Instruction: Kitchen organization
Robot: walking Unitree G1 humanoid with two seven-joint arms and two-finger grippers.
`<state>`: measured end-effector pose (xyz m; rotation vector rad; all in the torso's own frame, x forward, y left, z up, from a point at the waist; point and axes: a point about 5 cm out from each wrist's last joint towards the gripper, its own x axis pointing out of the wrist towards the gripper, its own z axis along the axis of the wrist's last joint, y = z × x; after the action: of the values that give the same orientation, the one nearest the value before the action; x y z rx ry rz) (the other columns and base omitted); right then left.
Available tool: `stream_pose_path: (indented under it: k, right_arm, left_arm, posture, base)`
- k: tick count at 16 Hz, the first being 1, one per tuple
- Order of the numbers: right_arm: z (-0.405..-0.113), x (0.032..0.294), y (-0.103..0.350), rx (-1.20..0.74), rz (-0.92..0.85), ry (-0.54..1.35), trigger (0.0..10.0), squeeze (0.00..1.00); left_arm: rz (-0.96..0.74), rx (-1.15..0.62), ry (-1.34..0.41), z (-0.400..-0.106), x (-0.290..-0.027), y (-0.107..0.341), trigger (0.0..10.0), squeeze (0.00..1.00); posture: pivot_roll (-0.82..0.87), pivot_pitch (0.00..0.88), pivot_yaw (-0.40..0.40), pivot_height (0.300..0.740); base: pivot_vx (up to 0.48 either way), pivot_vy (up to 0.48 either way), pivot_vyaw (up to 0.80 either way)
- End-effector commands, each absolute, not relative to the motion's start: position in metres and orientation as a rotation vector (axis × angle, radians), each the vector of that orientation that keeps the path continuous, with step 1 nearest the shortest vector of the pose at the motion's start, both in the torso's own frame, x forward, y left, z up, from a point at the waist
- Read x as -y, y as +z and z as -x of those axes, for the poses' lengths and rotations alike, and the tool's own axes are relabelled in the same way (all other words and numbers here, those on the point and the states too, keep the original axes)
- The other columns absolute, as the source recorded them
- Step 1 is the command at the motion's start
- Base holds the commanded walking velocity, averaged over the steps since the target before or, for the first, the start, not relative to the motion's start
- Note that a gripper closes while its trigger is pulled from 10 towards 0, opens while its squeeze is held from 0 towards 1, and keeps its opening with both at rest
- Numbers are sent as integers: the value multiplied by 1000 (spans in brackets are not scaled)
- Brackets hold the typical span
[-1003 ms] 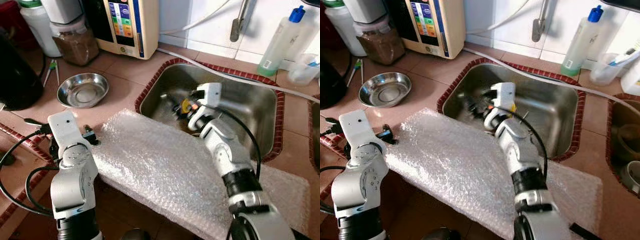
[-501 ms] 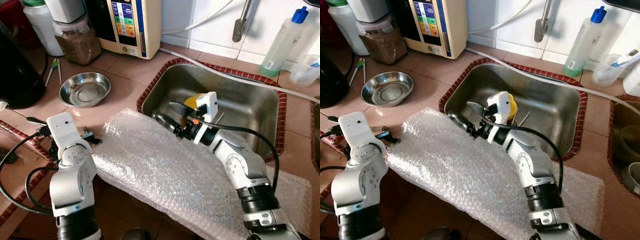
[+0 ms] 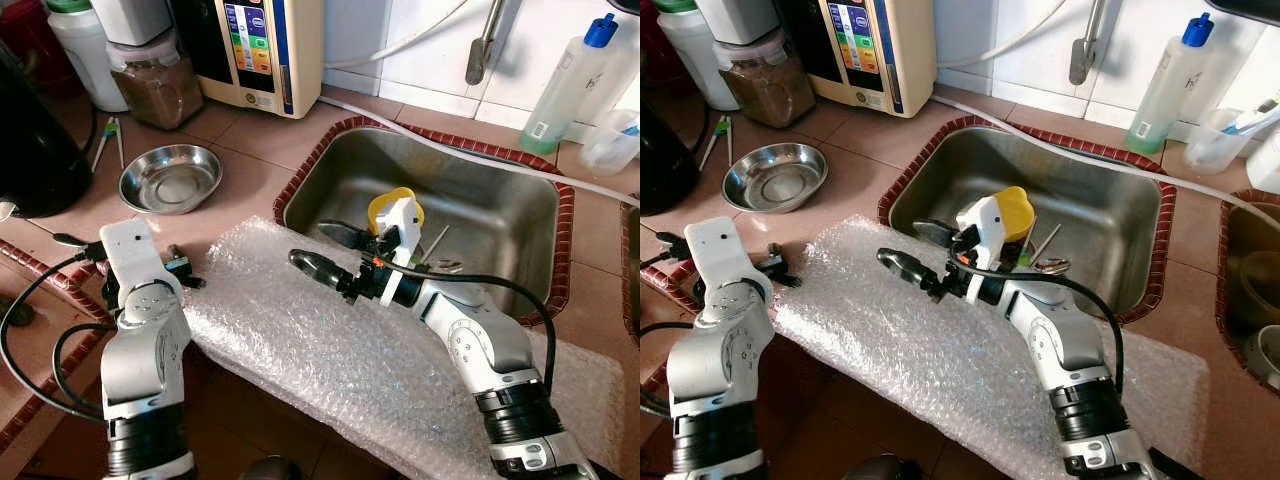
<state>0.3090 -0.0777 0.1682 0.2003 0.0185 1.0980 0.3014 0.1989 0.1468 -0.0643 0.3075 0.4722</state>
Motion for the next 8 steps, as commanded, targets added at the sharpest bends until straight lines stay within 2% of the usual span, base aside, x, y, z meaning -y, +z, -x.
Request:
stream_pose_path:
  k: [1, 8]
  right_arm:
    - [-305, 74, 169, -17, -181, 1127, 10000, 0]
    - [-304, 74, 171, -17, -142, 1131, 10000, 0]
  left_arm:
    - [62, -304, 455, -304, -198, 146, 10000, 0]
    - [125, -372, 362, -318, -181, 133, 10000, 0]
  posture:
    - [46, 131, 55, 740]
    - [34, 126, 48, 740]
  base:
    - [0, 0, 0]
    - [0, 0, 0]
